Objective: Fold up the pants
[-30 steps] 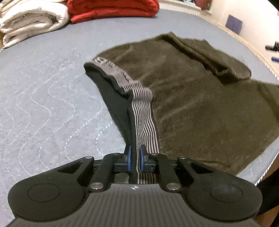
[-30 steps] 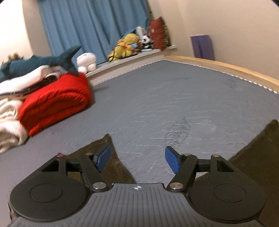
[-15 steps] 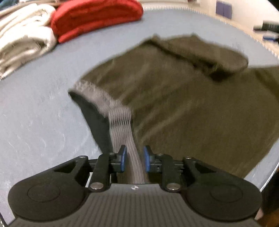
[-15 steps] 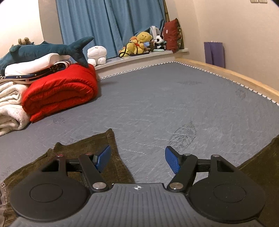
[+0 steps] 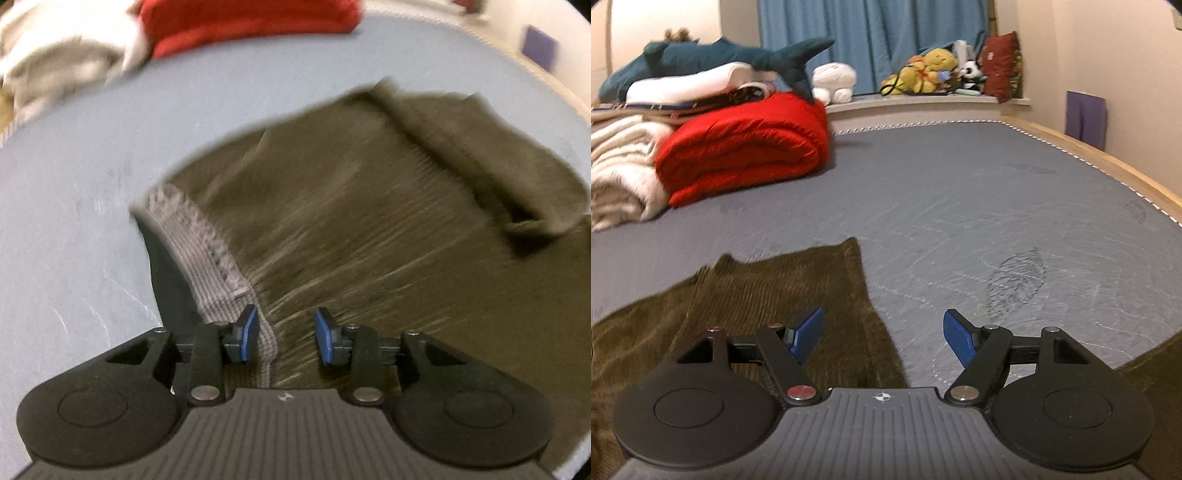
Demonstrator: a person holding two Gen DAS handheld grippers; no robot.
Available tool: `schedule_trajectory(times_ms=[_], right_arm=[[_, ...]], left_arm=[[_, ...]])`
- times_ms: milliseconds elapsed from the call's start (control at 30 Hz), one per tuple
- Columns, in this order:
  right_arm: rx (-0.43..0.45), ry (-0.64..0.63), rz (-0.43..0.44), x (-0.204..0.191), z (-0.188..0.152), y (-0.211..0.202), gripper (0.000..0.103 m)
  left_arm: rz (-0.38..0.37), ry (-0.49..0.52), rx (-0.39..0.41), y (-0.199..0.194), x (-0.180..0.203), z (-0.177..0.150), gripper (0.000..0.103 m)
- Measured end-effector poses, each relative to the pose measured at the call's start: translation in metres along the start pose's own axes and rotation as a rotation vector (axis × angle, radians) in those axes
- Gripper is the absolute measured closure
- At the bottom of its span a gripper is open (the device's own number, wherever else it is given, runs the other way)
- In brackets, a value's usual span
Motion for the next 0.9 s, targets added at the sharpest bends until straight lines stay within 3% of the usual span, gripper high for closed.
schedule_trajectory(times_ms=[133, 233, 300, 567, 633, 700, 900], right_arm=[[-0.021, -0.02, -0.016, 0.001, -0.005, 0.008, 0.029], [-0.024, -0.025, -0.027, 0.007, -0.005, 0.011, 0.029], [-0.028, -0.021, -0.033, 0.011, -0.005, 0.014, 0.028], [-0.051, -0.02, -0.041, 0.014, -0.005, 0.026, 0.027], [-0.064, -0.025, -0.034, 0.013, -0.006, 0.03, 0.02], [-0.1, -0.03, -0.024, 0.011, -0.01, 0.038, 0.013], [-0.2, -0.051, -0.036, 0.005, -0.027, 0.067, 0.014]], left_arm=[[-0.017, -0.053, 0.052, -0.018, 0.006, 0.015, 0.062], [-0.037, -0.019, 0.131, -0.041, 0.025, 0.024, 0.049], [-0.045, 0.016, 0.161, -0.049, 0.039, 0.03, 0.045], [-0.08, 0.07, 0.201, -0.07, 0.085, 0.044, 0.037], [-0.094, 0.074, 0.209, -0.074, 0.095, 0.046, 0.036], [-0.106, 0.082, 0.218, -0.076, 0.102, 0.045, 0.034], [-0.11, 0.084, 0.217, -0.082, 0.111, 0.048, 0.034]])
Point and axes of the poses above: each gripper's, at about its wrist camera, not at the fingertips, and y roughly the way its jaws point, x to its right, z to its top, the point moved 5 cm from there along y, roughly the way its jaws point, and after that the axes turned 3 degrees about -x, right-handed, at the moved point
